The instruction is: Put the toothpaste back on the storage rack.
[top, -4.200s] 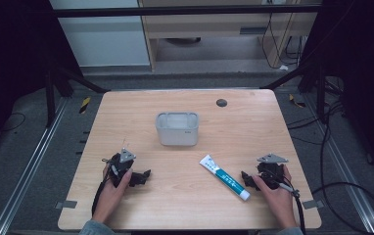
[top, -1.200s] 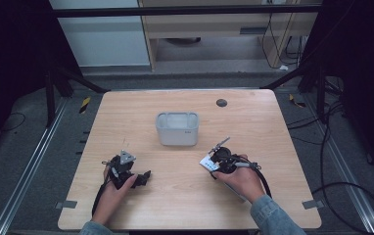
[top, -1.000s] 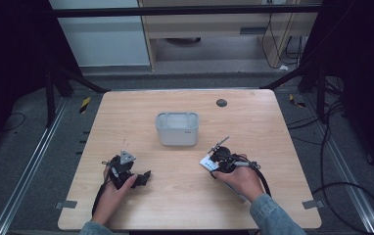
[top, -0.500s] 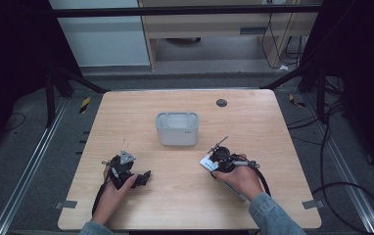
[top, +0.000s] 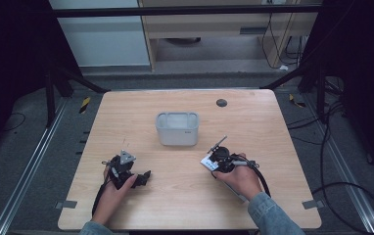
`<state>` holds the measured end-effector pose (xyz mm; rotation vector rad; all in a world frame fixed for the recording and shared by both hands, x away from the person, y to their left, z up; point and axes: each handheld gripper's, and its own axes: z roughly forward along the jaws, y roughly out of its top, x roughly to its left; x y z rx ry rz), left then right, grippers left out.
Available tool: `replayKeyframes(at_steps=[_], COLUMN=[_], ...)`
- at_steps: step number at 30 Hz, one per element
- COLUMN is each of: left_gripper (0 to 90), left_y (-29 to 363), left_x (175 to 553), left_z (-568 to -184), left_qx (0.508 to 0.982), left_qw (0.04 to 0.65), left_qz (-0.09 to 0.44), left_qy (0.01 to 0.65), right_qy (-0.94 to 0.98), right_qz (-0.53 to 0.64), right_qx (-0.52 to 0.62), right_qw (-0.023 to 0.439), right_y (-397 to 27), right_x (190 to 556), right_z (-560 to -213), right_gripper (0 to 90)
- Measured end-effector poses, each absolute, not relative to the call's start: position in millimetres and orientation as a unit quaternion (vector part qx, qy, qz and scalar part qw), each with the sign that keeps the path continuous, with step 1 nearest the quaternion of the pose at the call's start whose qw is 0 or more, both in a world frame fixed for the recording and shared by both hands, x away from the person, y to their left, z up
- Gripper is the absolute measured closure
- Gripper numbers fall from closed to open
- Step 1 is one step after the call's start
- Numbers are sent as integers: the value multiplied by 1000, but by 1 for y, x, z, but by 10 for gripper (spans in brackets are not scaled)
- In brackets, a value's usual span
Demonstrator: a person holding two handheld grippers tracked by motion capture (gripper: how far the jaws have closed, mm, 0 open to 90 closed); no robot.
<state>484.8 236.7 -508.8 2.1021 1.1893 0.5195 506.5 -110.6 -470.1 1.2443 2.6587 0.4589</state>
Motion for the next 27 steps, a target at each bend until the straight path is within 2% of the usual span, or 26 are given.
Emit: replayKeyframes(at_steps=[7, 27], left_gripper=[0, 0], left_y=[237, 237], left_x=[485, 485], left_z=[-509, -509], left_qx=[804, 804], left_qw=[329, 329], left_qz=[199, 199], left_qy=[454, 454], right_qy=[894, 885], right_qz=[149, 161], right_qx=[413, 428], right_qw=[90, 82], right_y=[-112, -118], right_x=[507, 508], right_z=[-468, -467], right_gripper=[631, 710])
